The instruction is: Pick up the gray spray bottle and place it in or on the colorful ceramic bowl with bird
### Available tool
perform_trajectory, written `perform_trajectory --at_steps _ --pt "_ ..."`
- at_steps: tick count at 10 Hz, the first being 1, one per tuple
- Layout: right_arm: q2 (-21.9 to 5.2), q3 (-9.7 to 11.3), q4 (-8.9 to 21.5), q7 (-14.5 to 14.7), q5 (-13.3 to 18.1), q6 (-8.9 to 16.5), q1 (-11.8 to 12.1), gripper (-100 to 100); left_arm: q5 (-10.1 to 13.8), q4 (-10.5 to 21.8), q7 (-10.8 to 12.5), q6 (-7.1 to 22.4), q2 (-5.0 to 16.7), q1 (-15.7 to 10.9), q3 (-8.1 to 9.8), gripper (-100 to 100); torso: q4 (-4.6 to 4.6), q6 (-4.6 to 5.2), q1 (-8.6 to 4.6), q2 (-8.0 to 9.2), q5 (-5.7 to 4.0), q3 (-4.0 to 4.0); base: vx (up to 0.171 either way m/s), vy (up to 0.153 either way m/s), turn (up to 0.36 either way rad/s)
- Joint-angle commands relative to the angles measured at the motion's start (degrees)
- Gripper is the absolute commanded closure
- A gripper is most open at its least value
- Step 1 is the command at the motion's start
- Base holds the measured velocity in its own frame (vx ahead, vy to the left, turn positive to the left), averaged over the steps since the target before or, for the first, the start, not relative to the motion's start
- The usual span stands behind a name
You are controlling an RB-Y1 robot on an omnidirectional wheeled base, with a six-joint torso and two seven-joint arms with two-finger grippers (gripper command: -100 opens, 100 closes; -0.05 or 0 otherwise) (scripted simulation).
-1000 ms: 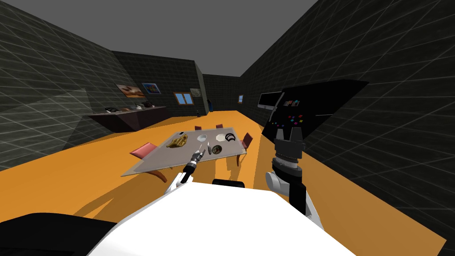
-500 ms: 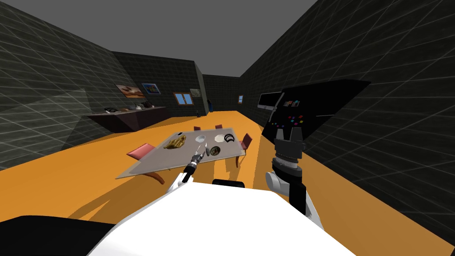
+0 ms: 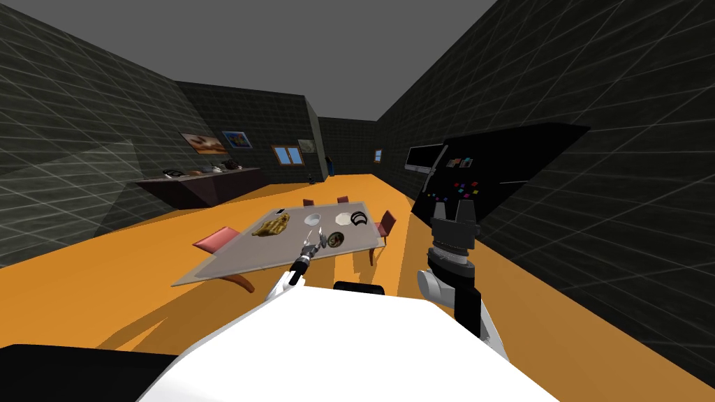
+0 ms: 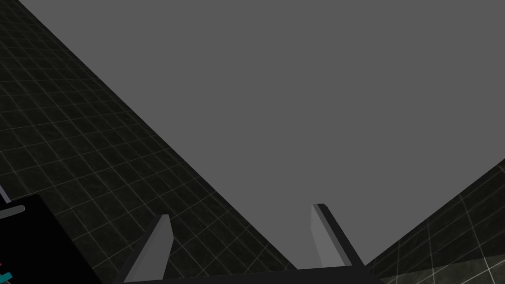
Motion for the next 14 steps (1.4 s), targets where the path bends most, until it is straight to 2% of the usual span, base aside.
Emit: perform_trajectory --at_steps 1,2,3,6,9,10,11,12,13,14 --pt "0.0 0.0 0.0 0.0 0.0 0.0 0.0 0 -0.33 2.61 -2.02 0.99 -0.39 -1.21 0.91 -100 0.0 0.0 0.0 0.0 0.0 0.0 0.097 -0.034 0.005" --pt "0.0 0.0 0.0 0.0 0.0 0.0 0.0 0 -0.46 4.11 -3.08 1.52 -0.56 -2.04 1.48 -100 -0.01 0.0 0.0 -0.07 0.0 -0.04 0.114 -0.028 0.007" --pt "0.0 0.0 0.0 0.0 0.0 0.0 0.0 0 -0.46 4.2 -3.08 1.52 -0.56 -2.04 1.48 -100 -0.03 -0.01 0.02 -0.13 0.0 -0.07 0.071 -0.013 0.006" --pt "0.0 0.0 0.0 0.0 0.0 0.0 0.0 0 -0.76 8.29 -5.91 2.98 -1.17 -4.21 3.11 -100 0.0 0.0 0.08 0.01 0.02 0.01 0.071 -0.01 0.009" --pt "0.0 0.0 0.0 0.0 0.0 0.0 0.0 0 -1.14 11.93 -8.56 4.34 -2.76 -6.07 4.84 -100 -0.01 -0.01 0.14 -0.02 0.03 -0.02 0.079 0.002 0.02" --pt "0.0 0.0 0.0 0.0 0.0 0.0 0.0 0 -1.29 12.79 -9.24 4.68 -3.76 -6.5 5.31 -100 -0.01 -0.02 0.14 0.01 0.03 0.0 0.077 0.022 0.024" --pt "-0.01 0.0 0.0 0.0 0.0 0.0 0.0 0 -1.1 12.85 -8.99 3.85 -3.21 -6.38 5.46 -100 -0.01 -0.01 0.19 -0.01 0.04 -0.01 0.035 0.012 -0.001" --pt "0.0 0.0 0.0 0.0 0.0 0.0 0.0 0 -1.11 13.09 -9.34 3.8 -3.34 -6.49 5.61 0 0.02 -0.01 0.18 0.12 0.03 0.06 0.007 0.002 0.0" --pt "0.0 0.0 0.0 0.0 0.0 0.0 -0.01 0 -3.2 12.98 -7.73 2.04 -3.17 -5.51 6.65 -100 0.04 -0.01 0.15 0.23 0.03 0.12 0.064 -0.011 0.052" --pt "0.0 0.0 0.0 0.0 0.0 0.0 0.0 0 -4.25 12.94 -6.94 1.15 -3.1 -5.02 7.18 -100 0.02 -0.03 0.11 0.11 0.02 0.06 0.11 -0.036 0.047"
